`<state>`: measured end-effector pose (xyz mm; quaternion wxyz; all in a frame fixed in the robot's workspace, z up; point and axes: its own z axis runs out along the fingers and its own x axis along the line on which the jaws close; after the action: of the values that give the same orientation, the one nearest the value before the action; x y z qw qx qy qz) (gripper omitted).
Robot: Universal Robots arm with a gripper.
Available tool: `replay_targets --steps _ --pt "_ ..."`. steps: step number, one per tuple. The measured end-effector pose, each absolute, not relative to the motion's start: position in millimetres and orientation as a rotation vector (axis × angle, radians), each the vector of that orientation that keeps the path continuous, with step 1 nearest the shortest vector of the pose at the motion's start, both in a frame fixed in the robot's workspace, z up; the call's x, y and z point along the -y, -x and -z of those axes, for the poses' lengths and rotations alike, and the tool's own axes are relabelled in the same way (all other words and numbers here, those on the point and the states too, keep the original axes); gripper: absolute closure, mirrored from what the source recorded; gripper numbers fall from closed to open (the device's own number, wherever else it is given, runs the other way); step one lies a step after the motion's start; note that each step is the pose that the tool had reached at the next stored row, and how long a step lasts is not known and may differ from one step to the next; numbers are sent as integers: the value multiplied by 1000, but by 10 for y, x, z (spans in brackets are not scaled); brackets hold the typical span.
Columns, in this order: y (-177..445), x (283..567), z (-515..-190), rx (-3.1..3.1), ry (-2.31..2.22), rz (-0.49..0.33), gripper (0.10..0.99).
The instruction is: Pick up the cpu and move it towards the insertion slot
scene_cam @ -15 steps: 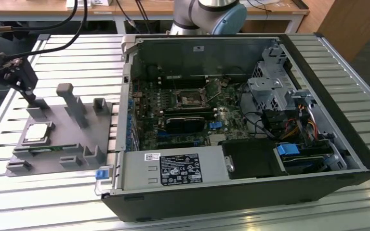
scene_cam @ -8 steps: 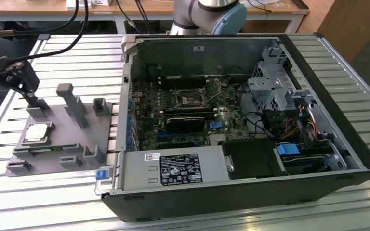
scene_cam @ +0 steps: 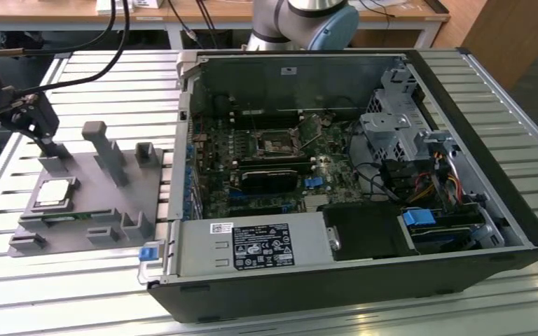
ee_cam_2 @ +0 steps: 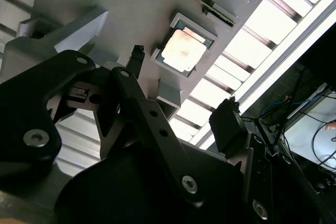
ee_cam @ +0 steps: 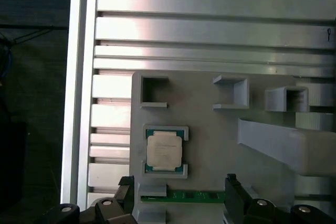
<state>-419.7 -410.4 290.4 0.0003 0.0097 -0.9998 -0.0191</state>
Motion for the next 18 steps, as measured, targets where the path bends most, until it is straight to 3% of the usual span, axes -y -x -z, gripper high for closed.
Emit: replay_targets --steps 18 --pt "4197 4104 -2744 3140 -31 60 310"
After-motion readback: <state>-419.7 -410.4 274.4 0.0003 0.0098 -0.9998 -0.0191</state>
